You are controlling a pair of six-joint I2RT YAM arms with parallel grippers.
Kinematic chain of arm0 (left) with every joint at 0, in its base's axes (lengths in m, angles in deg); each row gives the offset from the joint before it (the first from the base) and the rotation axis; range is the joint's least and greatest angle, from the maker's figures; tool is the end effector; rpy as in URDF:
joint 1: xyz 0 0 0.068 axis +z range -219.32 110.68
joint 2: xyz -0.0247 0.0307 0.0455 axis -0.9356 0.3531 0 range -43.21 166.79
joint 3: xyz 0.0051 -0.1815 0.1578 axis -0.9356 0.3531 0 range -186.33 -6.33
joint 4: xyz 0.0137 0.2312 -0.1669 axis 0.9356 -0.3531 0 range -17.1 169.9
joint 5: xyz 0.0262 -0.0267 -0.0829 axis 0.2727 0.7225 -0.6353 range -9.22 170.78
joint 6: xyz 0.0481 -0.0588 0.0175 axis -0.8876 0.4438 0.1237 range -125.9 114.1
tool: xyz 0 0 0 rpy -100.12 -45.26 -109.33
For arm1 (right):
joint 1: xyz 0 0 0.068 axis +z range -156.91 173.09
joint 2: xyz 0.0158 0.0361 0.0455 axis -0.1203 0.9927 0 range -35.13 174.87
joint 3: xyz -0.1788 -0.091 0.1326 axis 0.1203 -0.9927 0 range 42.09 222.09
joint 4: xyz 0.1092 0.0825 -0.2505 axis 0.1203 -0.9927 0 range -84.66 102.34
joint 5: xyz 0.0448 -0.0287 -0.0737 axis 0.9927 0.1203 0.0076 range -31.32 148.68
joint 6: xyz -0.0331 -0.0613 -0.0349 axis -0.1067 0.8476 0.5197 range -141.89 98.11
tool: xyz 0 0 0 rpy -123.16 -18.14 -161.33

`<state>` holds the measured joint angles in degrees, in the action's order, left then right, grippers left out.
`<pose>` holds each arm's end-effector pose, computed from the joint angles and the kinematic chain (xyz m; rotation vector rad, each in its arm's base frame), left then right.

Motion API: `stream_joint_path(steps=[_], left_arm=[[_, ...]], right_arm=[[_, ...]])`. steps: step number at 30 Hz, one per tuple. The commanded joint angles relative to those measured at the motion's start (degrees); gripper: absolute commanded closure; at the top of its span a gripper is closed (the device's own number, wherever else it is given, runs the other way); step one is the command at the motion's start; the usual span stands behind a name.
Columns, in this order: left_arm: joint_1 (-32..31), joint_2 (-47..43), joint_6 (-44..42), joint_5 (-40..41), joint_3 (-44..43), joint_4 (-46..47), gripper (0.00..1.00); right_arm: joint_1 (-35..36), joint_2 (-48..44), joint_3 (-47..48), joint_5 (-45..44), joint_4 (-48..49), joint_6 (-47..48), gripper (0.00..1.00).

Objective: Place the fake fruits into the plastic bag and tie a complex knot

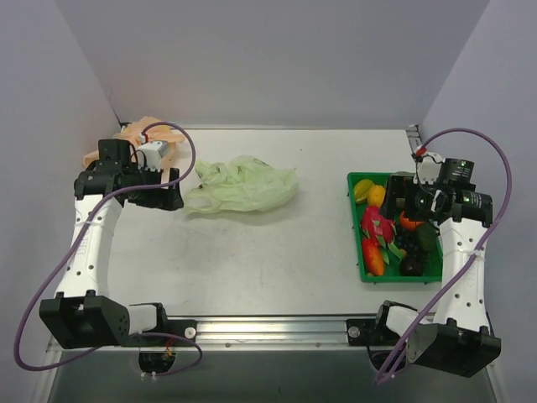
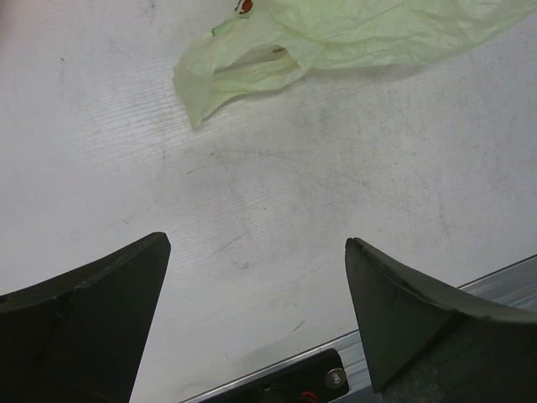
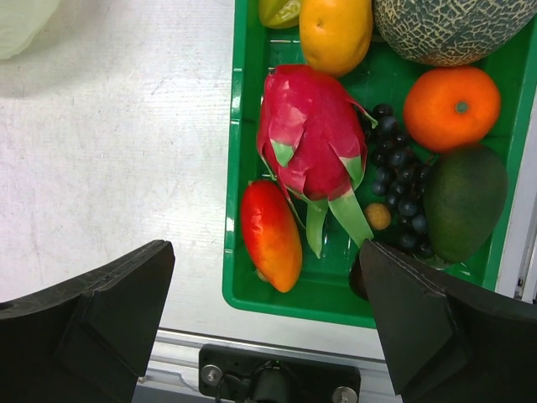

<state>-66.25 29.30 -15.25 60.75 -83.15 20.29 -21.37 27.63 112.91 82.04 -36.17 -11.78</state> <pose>0.2945 -0.0071 0.3012 0.2727 2.4716 -0.3522 0.2746 -0.0436 0.3280 -0.1266 2.2149 0.2293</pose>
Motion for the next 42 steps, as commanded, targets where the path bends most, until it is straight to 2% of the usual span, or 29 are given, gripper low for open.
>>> stream_joint_path(steps=[1, 5, 17, 21, 25, 28, 29, 31, 32, 35, 39, 40, 42], left_arm=[[-0.78, 2.8, -1.99, -3.16, -4.64, 4.5, 0.02], [-1.92, 9.73, -1.82, -7.64, -8.25, 9.41, 0.03], [-9.57, 25.73, -1.12, -8.18, -11.6, 29.98, 0.03], [-10.71, 30.23, -1.29, -9.15, -10.99, 32.28, 0.03], [-11.77, 34.26, -2.08, -8.01, -10.55, 33.42, 0.07], [-11.95, 35.85, -2.34, -7.74, -11.07, 33.25, 0.2], [-12.03, 36.12, -2.52, -7.74, -11.25, 32.99, 0.34], [-11.95, 36.39, -2.78, -7.04, -11.69, 32.37, 0.49], [-11.86, 36.47, -3.48, -7.13, -12.65, 31.76, 0.65], [-11.77, 36.74, -5.41, -8.0, -17.9, 27.37, 0.98], [-11.77, 32.18, -11.2, -13.27, -21.62, 23.58, 1.0], [-12.12, 28.43, -13.22, -15.98, -21.19, 23.58, 1.0], [-13.52, 24.28, -21.04, -17.49, -18.91, 23.58, 1.0]], right_arm=[[0.31, 1.13, 2.12, 1.26, -1.94, -0.53, 0.0], [0.4, 1.84, 2.91, 0.82, -2.38, -0.44, 0.0], [0.4, 3.59, 5.81, -1.21, -5.8, 0.88, 0.0], [0.4, 4.65, 6.69, -1.12, -6.42, 0.79, 0.0], [0.4, 5.7, 7.74, -0.77, -6.77, 0.26, 0.0], [0.4, 6.49, 8.8, -0.15, -6.86, -0.18, 0.0], [0.31, 6.58, 9.15, 0.02, -7.03, -0.35, 0.0], [0.31, 6.85, 9.68, 0.2, -7.04, -0.44, 0.0], [0.31, 6.93, 9.85, 0.37, -7.21, -0.44, 0.0], [0.31, 7.02, 10.21, 1.69, -7.74, -0.27, 0.01], [0.22, 6.67, 11.08, 3.27, -8.09, -0.35, 0.03], [0.22, 6.5, 11.35, 3.8, -8.09, -0.35, 0.03], [0.05, 6.32, 12.49, 5.64, -8.0, -0.61, 0.03]])
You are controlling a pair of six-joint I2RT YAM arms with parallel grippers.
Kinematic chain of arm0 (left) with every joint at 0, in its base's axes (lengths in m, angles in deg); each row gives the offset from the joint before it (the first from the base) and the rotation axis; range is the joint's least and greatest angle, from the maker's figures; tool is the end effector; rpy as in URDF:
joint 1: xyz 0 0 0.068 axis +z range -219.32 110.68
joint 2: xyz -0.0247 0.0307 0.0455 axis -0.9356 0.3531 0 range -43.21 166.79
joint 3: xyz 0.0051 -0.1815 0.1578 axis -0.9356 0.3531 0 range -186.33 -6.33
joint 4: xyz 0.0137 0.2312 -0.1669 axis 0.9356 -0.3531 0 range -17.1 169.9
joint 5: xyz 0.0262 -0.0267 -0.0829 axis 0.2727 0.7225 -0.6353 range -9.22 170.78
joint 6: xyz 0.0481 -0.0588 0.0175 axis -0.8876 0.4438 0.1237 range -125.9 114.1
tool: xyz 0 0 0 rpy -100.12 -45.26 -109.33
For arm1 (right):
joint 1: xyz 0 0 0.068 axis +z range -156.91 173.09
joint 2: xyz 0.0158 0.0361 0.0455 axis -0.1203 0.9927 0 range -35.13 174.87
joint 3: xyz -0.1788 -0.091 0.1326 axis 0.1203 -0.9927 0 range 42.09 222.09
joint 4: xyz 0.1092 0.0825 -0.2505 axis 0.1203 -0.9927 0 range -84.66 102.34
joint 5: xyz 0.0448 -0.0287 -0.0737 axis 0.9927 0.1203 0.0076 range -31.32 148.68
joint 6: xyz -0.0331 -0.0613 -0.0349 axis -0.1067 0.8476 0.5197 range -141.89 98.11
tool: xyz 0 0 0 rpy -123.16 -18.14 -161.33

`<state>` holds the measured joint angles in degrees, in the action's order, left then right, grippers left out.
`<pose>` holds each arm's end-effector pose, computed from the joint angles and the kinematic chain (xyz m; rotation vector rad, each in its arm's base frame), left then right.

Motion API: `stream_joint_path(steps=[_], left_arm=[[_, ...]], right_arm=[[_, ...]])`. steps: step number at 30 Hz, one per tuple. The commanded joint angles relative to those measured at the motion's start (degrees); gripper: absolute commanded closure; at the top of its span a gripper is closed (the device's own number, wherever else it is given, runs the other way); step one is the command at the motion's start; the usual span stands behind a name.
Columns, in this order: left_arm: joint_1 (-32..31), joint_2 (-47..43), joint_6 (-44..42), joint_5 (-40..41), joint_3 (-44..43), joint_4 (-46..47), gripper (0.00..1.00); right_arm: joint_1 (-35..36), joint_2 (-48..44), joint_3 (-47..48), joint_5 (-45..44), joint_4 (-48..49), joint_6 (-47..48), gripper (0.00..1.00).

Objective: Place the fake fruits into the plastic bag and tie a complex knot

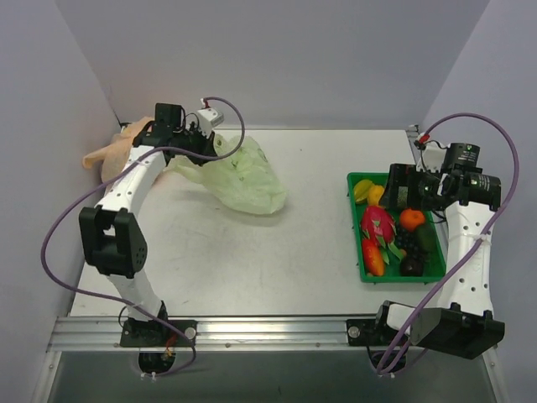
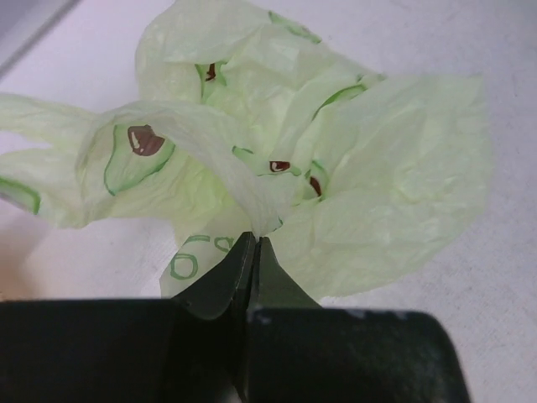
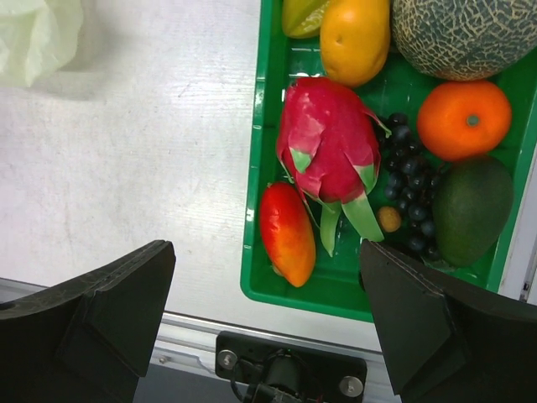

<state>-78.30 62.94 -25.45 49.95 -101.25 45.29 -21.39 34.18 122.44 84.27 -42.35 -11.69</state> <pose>0.4416 -0.1044 0.2469 0.8080 2.1443 -0.5404 0.2875 -0.0446 0.3472 -0.1343 2.2554 0.2933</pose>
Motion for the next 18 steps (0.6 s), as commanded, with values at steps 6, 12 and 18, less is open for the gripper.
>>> stream_joint_path(steps=[6, 12, 18], left_arm=[[-8.33, -25.62, -35.52, -6.44, 9.38, -1.69, 1.0], [-19.12, -42.75, -57.69, -2.58, 24.85, -2.48, 1.0], [-26.53, -48.48, -59.56, 0.42, 31.45, -3.01, 1.0]], right_arm=[[-0.99, 1.6, 8.05, 10.69, -1.38, -4.13, 0.02], [-1.25, 2.31, 9.47, 20.1, 1.52, -10.18, 0.0], [0.33, 1.08, 6.31, 28.29, 6.96, -18.54, 0.0]])
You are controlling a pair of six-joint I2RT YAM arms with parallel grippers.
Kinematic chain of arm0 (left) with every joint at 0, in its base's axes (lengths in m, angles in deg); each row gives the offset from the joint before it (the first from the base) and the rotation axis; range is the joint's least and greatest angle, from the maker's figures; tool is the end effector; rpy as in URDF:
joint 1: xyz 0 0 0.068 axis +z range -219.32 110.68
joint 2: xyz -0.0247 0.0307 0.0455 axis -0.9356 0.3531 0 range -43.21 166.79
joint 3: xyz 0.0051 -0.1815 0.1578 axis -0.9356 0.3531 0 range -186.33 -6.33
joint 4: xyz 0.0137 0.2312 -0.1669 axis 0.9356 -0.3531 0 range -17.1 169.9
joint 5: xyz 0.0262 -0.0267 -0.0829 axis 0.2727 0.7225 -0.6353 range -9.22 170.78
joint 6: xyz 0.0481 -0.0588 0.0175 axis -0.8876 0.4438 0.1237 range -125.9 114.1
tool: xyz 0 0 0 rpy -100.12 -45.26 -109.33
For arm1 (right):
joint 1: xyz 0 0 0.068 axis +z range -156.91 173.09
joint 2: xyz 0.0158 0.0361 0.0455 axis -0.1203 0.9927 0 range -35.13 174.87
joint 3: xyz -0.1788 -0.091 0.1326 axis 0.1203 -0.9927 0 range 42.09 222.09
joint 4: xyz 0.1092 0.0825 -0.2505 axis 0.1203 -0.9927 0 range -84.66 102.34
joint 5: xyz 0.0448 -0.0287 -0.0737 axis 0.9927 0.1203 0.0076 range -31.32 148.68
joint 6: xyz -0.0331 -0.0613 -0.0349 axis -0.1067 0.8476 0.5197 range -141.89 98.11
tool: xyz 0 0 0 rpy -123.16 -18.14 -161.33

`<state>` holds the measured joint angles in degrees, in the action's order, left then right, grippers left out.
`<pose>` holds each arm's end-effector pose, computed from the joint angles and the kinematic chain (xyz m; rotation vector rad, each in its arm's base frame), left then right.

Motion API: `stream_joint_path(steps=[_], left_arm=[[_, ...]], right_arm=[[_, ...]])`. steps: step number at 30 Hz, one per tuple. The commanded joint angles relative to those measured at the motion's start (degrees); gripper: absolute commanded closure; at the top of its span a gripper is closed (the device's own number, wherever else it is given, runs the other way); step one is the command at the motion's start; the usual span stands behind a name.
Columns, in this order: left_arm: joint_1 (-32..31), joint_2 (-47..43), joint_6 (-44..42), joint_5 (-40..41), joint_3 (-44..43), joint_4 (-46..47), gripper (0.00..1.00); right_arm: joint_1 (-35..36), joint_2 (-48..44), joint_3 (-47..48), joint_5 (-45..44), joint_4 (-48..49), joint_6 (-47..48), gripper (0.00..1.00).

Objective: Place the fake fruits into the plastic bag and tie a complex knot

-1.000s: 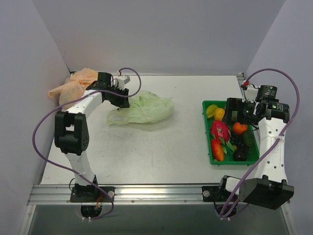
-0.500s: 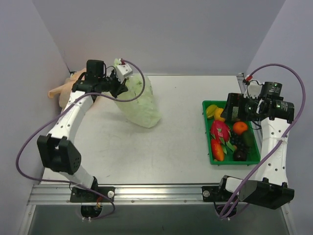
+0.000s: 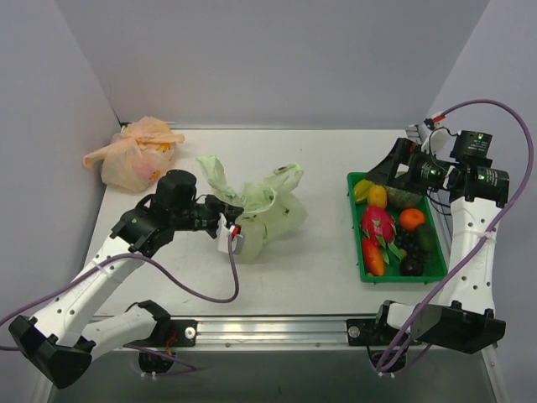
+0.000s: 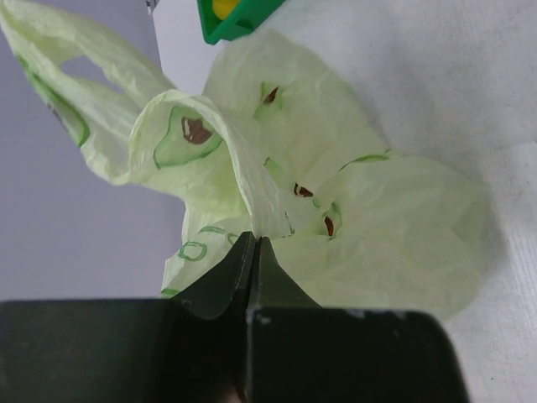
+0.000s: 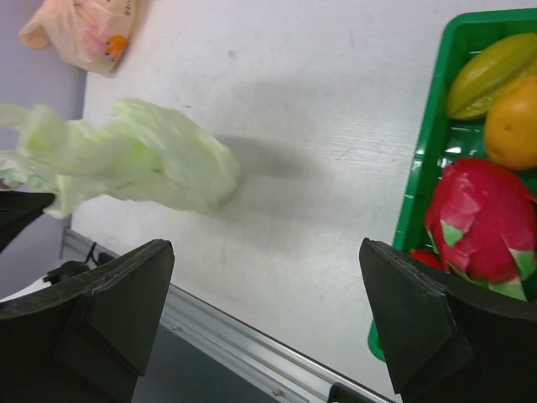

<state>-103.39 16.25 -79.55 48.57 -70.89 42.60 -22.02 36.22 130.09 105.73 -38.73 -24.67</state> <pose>0.2098 -0.1848 0.3263 1.8189 0.9301 -0.1712 0.2895 -0.0277 0.3993 -0.1417 2.0410 0.7503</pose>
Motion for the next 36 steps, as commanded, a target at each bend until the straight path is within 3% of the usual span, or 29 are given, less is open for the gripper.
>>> stream_joint_path(steps=[1, 14, 19, 25, 36], left_arm=[[-2.75, -2.07, -4.58, 2.14, 1.71, -0.49, 1.0], [-11.55, -0.23, 4.82, 8.65, 5.23, 2.05, 1.0], [-11.55, -0.31, 5.88, 9.7, 5.49, 2.93, 1.0], [-11.55, -0.93, 6.32, 10.14, 6.63, 4.08, 1.0], [-11.55, -1.63, 6.59, 9.62, 6.9, 4.69, 1.0]], right_arm=[[1.31, -1.3, -3.35, 7.7, 3.87, -6.78, 0.0], [11.15, -4.56, -17.86, 11.58, 16.0, -14.88, 0.0], [15.63, -4.38, -21.29, 10.96, 16.09, -12.51, 0.0], [23.02, -1.49, -25.69, 3.32, 17.14, -8.29, 0.0], [26.36, 9.68, -21.83, 6.38, 22.33, -13.47, 0.01]])
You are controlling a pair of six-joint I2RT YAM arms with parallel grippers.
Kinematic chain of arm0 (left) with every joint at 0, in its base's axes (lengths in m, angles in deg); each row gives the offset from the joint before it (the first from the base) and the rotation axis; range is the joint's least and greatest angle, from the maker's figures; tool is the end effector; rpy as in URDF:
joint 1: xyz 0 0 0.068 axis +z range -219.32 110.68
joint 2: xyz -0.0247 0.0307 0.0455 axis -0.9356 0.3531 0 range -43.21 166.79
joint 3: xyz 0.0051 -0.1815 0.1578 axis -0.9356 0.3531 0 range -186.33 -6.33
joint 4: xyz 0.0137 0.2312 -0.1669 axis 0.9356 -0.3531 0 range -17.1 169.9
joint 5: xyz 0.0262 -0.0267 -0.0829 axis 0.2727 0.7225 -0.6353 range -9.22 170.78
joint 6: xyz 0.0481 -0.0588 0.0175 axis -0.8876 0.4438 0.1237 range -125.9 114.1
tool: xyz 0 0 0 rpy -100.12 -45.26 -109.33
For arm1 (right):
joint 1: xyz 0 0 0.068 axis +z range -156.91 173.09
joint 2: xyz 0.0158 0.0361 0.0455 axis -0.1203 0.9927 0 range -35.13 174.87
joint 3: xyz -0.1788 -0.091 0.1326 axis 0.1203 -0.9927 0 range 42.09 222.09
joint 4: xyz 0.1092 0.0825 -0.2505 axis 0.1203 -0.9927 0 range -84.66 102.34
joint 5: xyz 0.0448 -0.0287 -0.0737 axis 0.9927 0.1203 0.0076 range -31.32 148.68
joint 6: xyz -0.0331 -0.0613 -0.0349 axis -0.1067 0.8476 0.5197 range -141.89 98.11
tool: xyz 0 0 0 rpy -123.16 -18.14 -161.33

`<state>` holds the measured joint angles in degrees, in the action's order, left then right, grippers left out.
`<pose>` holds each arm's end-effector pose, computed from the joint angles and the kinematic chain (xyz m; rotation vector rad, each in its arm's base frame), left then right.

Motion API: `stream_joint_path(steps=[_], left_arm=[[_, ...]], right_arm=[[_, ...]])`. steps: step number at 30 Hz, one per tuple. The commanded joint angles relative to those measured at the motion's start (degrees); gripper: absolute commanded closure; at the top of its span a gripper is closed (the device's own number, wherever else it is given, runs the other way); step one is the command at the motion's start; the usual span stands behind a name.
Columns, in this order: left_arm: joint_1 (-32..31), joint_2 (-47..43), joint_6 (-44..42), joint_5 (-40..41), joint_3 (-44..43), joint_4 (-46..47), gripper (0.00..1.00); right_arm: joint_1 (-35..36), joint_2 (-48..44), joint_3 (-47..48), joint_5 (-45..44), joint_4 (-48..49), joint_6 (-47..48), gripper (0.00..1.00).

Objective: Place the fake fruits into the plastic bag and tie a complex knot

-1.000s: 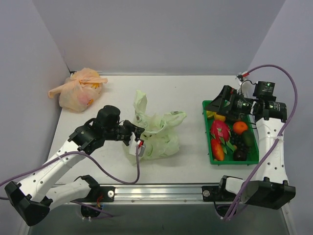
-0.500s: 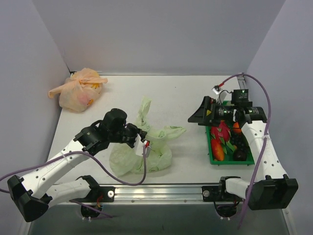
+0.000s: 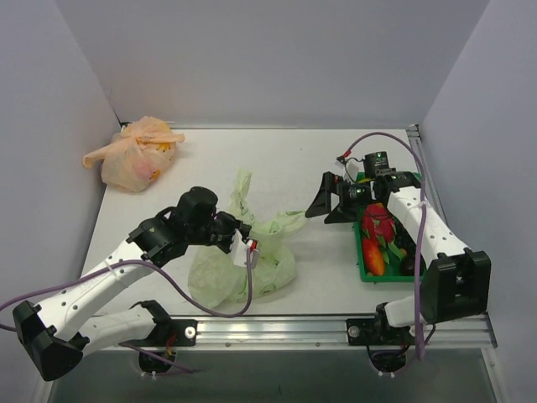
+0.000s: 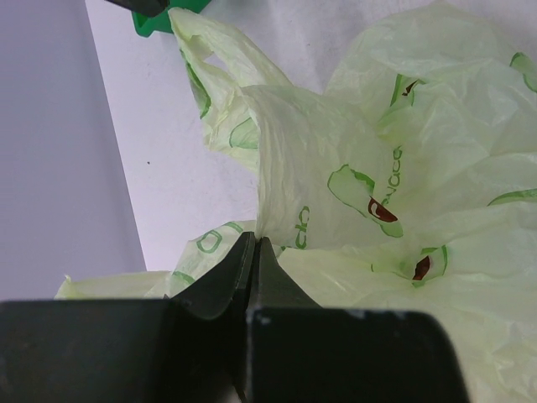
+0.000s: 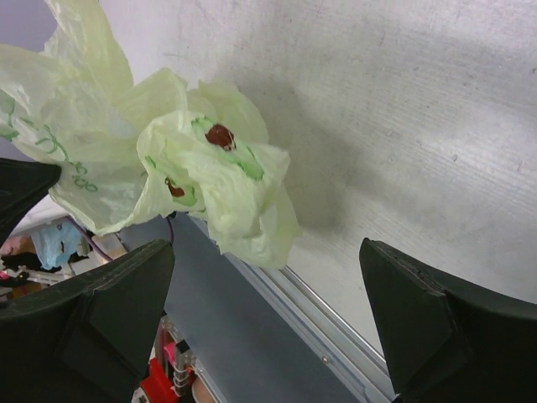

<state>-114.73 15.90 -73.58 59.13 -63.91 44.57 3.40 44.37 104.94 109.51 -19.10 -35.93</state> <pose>0.1807 -0.2184 0.2825 1.9152 1.0180 -0.1967 0.3173 0.1101 0.2336 -0.3461 2.3317 1.2645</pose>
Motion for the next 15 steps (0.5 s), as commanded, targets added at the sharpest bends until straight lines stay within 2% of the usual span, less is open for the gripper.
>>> stream_joint_path(steps=[1, 5, 11, 13, 15], left_arm=[[-0.29, -1.28, 0.62, -0.85, -0.07, 2.9, 1.0], [-0.47, -1.11, 0.36, -0.59, 0.19, 2.9, 1.0], [-0.91, -0.32, -0.17, 0.38, -0.07, 2.9, 1.0], [-0.91, -0.23, -0.43, 0.64, 0.01, 2.99, 1.0], [-1.0, -0.23, -0.35, 0.56, 0.28, 3.08, 1.0]], right_arm=[[1.21, 2.31, 3.68, 2.96, 2.96, -2.74, 0.01], [2.52, 6.09, 6.14, 4.89, 4.02, -5.03, 0.04], [5.51, 8.3, 6.24, 8.32, 4.46, -5.91, 0.25], [5.95, 8.56, 5.88, 9.02, 4.37, -6.0, 0.27], [6.48, 8.74, 5.71, 9.46, 4.37, -5.91, 0.37]])
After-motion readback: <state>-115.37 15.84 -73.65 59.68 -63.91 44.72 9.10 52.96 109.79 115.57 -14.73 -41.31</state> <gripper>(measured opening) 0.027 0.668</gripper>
